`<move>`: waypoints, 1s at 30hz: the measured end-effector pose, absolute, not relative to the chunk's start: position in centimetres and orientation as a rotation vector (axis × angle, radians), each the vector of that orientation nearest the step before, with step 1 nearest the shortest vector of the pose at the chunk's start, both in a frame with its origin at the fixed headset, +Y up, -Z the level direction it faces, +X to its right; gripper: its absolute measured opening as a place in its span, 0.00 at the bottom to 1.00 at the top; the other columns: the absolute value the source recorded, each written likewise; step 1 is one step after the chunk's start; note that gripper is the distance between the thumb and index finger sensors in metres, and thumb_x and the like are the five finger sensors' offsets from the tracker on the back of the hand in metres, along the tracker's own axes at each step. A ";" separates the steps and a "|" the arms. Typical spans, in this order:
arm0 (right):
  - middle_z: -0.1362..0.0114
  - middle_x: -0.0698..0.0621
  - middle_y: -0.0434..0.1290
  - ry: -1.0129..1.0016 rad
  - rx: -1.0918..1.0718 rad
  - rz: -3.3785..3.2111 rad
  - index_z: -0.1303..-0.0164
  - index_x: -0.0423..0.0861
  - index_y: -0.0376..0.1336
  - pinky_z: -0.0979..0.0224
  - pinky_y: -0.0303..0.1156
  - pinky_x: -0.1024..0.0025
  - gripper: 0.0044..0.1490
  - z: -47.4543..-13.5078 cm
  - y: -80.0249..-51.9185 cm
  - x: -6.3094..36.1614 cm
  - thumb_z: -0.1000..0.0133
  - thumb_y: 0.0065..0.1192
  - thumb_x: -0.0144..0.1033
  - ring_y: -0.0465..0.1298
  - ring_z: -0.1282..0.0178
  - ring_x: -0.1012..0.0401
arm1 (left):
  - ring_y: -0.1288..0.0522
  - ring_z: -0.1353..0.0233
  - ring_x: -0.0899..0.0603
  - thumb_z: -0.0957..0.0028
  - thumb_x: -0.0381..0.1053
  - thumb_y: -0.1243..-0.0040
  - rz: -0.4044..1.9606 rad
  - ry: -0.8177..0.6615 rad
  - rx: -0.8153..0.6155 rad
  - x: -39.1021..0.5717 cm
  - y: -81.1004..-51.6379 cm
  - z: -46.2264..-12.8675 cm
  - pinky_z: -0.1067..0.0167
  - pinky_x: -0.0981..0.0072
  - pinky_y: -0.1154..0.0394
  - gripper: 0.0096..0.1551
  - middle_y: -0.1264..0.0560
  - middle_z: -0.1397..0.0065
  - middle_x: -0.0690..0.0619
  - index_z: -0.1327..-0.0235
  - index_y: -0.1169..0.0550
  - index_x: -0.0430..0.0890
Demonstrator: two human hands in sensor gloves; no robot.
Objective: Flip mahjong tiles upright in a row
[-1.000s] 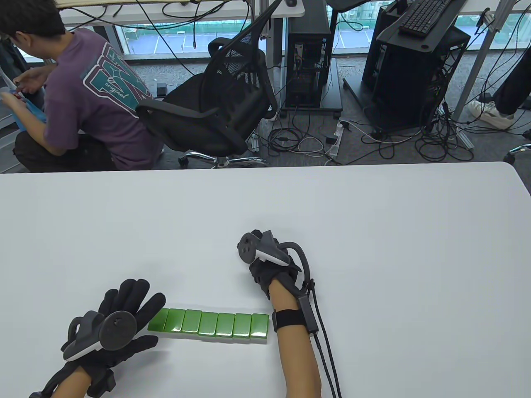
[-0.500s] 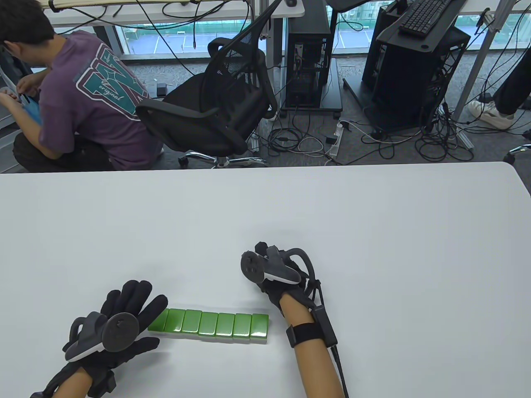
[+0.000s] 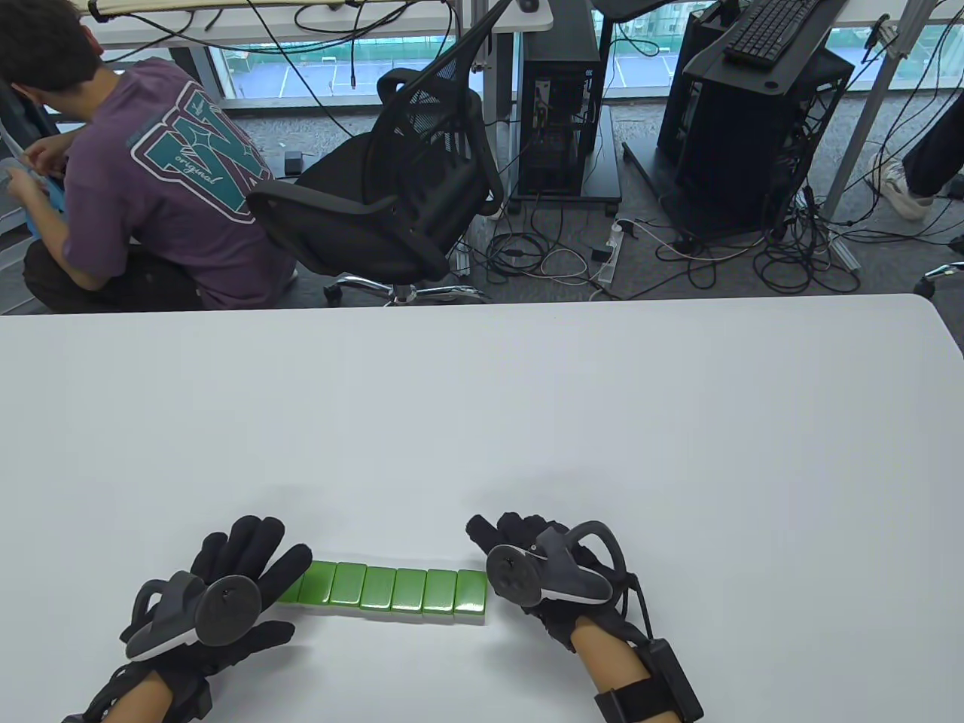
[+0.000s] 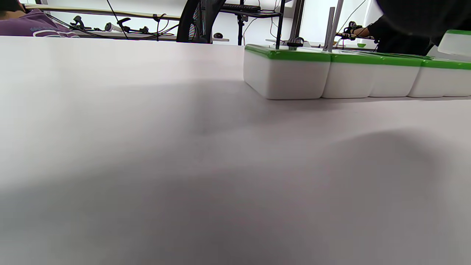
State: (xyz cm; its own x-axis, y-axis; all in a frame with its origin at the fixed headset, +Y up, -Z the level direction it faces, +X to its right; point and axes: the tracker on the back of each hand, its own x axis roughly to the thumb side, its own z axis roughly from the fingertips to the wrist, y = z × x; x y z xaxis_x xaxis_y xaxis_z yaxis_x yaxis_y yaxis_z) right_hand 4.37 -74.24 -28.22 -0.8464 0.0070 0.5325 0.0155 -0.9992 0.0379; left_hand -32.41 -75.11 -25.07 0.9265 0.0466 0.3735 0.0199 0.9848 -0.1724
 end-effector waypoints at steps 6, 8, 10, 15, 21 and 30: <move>0.25 0.43 0.65 -0.102 -0.903 -2.977 0.23 0.55 0.46 0.31 0.71 0.46 0.53 -26.6 -75.4 3.9 0.56 0.69 0.49 0.70 0.33 0.40 | 0.70 0.13 0.45 0.65 0.74 0.45 0.010 -0.387 -0.187 -32.3 -75.2 -25.0 0.17 0.39 0.65 0.53 0.72 0.18 0.64 0.29 0.57 0.74; 0.25 0.43 0.65 -0.108 -0.914 -2.961 0.23 0.54 0.46 0.31 0.71 0.46 0.54 -26.3 -75.7 3.5 0.56 0.69 0.49 0.70 0.33 0.40 | 0.70 0.13 0.45 0.65 0.74 0.45 0.009 -0.387 -0.187 -32.3 -75.2 -25.0 0.17 0.39 0.65 0.53 0.72 0.18 0.64 0.29 0.57 0.74; 0.26 0.43 0.65 -0.104 -0.934 -2.931 0.23 0.54 0.46 0.32 0.71 0.46 0.54 -26.1 -76.0 3.0 0.56 0.69 0.50 0.70 0.34 0.41 | 0.70 0.13 0.45 0.65 0.74 0.45 0.008 -0.390 -0.185 -32.3 -75.3 -25.0 0.17 0.39 0.65 0.53 0.72 0.18 0.64 0.29 0.57 0.74; 0.26 0.43 0.66 -0.098 -0.936 -2.887 0.23 0.54 0.45 0.32 0.71 0.46 0.55 -25.8 -76.4 2.4 0.56 0.69 0.50 0.70 0.34 0.41 | 0.70 0.13 0.44 0.65 0.74 0.45 0.006 -0.395 -0.185 -32.2 -75.3 -25.0 0.17 0.39 0.65 0.53 0.71 0.18 0.64 0.29 0.57 0.74; 0.26 0.44 0.66 -0.098 -0.914 -2.914 0.23 0.54 0.44 0.31 0.70 0.46 0.54 -25.7 -76.6 2.5 0.55 0.68 0.52 0.70 0.33 0.41 | 0.70 0.13 0.44 0.65 0.74 0.45 0.002 -0.402 -0.198 -32.0 -75.6 -25.0 0.17 0.39 0.64 0.53 0.71 0.18 0.64 0.29 0.58 0.74; 0.14 0.43 0.45 -0.321 -0.903 -2.961 0.22 0.55 0.32 0.22 0.55 0.35 0.58 -26.3 -77.2 1.0 0.52 0.55 0.65 0.50 0.22 0.31 | 0.69 0.13 0.45 0.65 0.75 0.46 -0.034 -0.433 -0.241 -30.5 -77.0 -26.0 0.17 0.39 0.64 0.55 0.71 0.17 0.64 0.30 0.60 0.74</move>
State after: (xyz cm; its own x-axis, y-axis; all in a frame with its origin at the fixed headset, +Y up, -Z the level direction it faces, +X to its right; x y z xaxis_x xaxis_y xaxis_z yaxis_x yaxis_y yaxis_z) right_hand 1.04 -77.17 -26.30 -0.8313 0.0320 0.5550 0.0877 -0.9783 0.1878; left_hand -30.52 -76.97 -25.95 0.9077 0.0182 0.4192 0.0838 0.9711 -0.2236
